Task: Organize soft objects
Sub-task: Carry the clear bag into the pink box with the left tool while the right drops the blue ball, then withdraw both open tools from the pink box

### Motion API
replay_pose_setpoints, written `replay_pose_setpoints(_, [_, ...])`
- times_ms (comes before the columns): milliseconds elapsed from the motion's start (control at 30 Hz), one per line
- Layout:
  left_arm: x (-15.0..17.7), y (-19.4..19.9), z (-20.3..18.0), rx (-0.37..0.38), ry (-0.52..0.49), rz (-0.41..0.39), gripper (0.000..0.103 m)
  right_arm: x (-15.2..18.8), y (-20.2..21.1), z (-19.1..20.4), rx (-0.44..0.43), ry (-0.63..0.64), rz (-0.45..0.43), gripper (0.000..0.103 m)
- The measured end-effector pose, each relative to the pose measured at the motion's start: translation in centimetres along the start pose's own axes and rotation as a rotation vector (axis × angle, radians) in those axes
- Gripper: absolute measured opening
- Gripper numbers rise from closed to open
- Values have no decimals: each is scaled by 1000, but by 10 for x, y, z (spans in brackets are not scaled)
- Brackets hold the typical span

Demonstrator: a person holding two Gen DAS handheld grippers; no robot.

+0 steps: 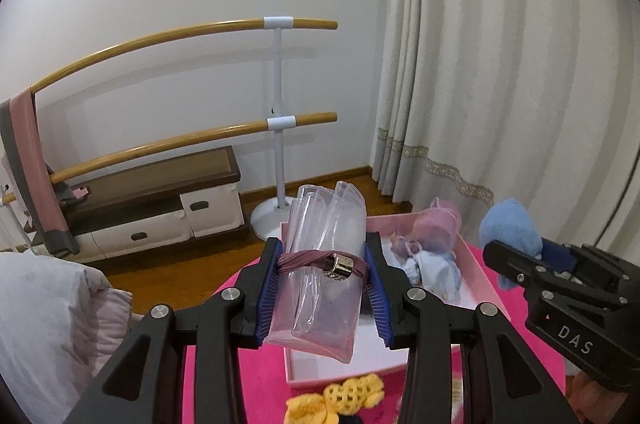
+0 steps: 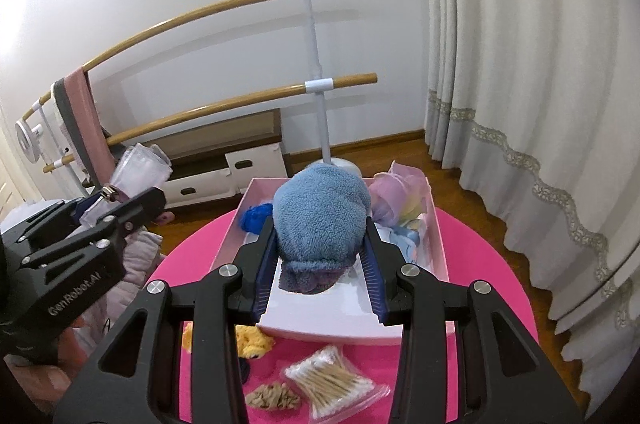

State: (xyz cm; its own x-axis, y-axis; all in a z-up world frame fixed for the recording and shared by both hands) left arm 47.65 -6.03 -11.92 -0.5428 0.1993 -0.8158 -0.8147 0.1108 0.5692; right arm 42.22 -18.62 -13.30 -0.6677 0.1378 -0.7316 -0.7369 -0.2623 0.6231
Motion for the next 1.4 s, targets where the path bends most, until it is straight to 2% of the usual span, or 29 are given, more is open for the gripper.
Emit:
replay_pose_setpoints(367, [-21,-73,2,25,39,83,37,-9,-47,-11,-10,-30,74,36])
replay_pose_setpoints(767, [-37,-163,12,43,55,167,38,5,-86,-20,-23,-63,164,37])
replay_pose_setpoints(1200, [-41,-196,20,51,37,184,41,14,-102,-20,-29,-87,213,39])
replay_pose_setpoints(1233, [-39,-196,20,50,33,183,44,15,-103,-20,-27,-89,215,41])
replay_pose_setpoints(1333, [-31,-188,19,33,21,169,65,16,-104,-22,-26,-99,218,47])
replay_pose_setpoints(1400, [-25,-181,21,18,23,154,70,17,-104,-23,-25,-105,217,51])
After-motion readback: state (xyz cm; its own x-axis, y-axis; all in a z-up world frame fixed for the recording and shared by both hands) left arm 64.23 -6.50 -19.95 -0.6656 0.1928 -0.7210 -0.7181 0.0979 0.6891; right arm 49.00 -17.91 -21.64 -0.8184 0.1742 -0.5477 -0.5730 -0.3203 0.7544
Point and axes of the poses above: each gripper's, at about its wrist camera, not at the fingertips, and y roughly against the way its jaws point, z to its left, x to its underside, the point moved 7 cm from there along -y, roughly the way its jaws point, and after that the axes turned 10 degrees about -y, right-handed, at the moved point
